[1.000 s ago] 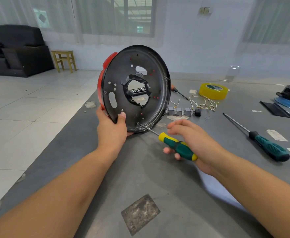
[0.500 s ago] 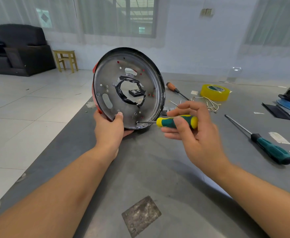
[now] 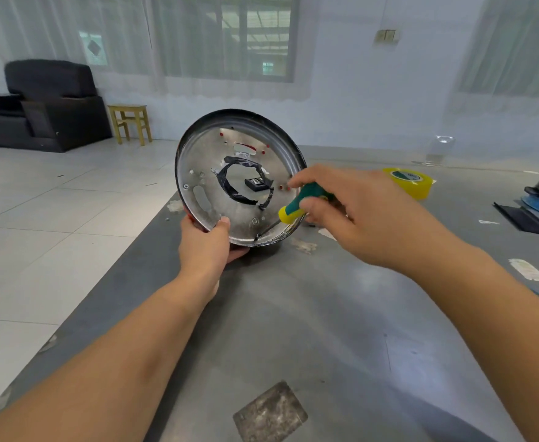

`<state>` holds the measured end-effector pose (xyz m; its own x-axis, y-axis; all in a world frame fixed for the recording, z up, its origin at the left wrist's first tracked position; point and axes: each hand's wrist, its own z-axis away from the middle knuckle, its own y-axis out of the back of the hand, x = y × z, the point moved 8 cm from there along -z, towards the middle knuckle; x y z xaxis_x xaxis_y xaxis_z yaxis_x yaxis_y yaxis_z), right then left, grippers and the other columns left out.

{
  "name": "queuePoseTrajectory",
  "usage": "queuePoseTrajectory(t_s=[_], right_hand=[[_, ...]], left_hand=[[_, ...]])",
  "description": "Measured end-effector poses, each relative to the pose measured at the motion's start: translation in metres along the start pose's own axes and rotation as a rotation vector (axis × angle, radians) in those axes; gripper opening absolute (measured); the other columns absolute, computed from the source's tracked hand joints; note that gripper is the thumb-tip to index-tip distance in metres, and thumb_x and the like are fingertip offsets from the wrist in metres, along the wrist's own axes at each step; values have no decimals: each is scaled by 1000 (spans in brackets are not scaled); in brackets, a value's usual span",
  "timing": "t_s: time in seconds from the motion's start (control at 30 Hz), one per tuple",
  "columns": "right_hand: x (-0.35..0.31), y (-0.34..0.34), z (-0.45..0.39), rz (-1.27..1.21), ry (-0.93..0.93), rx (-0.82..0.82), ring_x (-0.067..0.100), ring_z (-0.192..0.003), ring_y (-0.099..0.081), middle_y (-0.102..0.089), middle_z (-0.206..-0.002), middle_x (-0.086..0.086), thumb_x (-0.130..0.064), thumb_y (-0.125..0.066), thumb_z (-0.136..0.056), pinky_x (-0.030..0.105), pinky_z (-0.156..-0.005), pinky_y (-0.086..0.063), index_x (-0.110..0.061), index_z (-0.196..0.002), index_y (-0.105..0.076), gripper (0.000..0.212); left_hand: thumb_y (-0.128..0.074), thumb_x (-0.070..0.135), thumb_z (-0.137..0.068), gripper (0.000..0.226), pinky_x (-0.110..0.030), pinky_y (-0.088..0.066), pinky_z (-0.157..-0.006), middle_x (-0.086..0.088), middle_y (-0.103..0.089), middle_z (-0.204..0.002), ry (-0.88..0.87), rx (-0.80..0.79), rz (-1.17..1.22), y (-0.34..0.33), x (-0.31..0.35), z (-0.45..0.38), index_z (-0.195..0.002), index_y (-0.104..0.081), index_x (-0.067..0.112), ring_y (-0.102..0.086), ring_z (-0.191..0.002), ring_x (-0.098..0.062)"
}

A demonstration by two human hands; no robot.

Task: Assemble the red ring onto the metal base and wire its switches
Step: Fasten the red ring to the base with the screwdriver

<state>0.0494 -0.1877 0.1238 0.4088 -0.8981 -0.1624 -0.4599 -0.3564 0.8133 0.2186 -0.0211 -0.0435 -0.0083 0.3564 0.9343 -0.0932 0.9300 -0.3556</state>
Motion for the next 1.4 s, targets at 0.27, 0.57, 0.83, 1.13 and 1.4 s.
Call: queuePoseTrajectory(t_s=[0.27,0.57,0.83,1.13,1.4], right_hand=[[-1,-3,-9,392,-172,47,28,-70,-46,-49,-87,-4,-48,-33,-102,36,-56,-32,-23,-109,-37,27],[3,3,-11,181,-52,29,11,-68,-54,-59,-76,-5,-50,-51,-101,34,-65,-43,-23,-111,-58,29],[12,-1,-5,99,-152,-106,13,-84,-54,-54,-108,-10,-44,-41,-102,31,-66,-38,-32,-117,-38,19],[-2,5,-10,278,-76,23,26,-77,-54,-57,-83,0,-53,-42,-102,37,-66,-40,-23,-104,-57,34],[19,0,0,106,-210,-175,-3,-70,-51,-45,-84,-14,-35,-42,-101,22,-56,-36,-32,-108,-37,10]], left_hand=[[-65,9,-101,51,-39,-65,-63,2,-61,-135,-40,28,-22,1,2,2,-146,-44,20,-64,-116,-26],[-65,7,-100,52,-42,-66,-66,0,-61,-136,-36,20,-4,1,-1,-1,-146,-45,20,-66,-114,-27],[-65,6,-100,50,-45,-66,-68,-2,-61,-137,-22,14,6,1,-3,-1,-144,-46,20,-66,-115,-29],[-65,6,-101,49,-45,-66,-68,-1,-62,-135,-34,16,0,0,-1,4,-144,-45,19,-67,-115,-28],[-66,9,-99,53,-38,-65,-64,1,-59,-135,-48,56,-34,2,-1,4,-146,-43,20,-66,-109,-21]])
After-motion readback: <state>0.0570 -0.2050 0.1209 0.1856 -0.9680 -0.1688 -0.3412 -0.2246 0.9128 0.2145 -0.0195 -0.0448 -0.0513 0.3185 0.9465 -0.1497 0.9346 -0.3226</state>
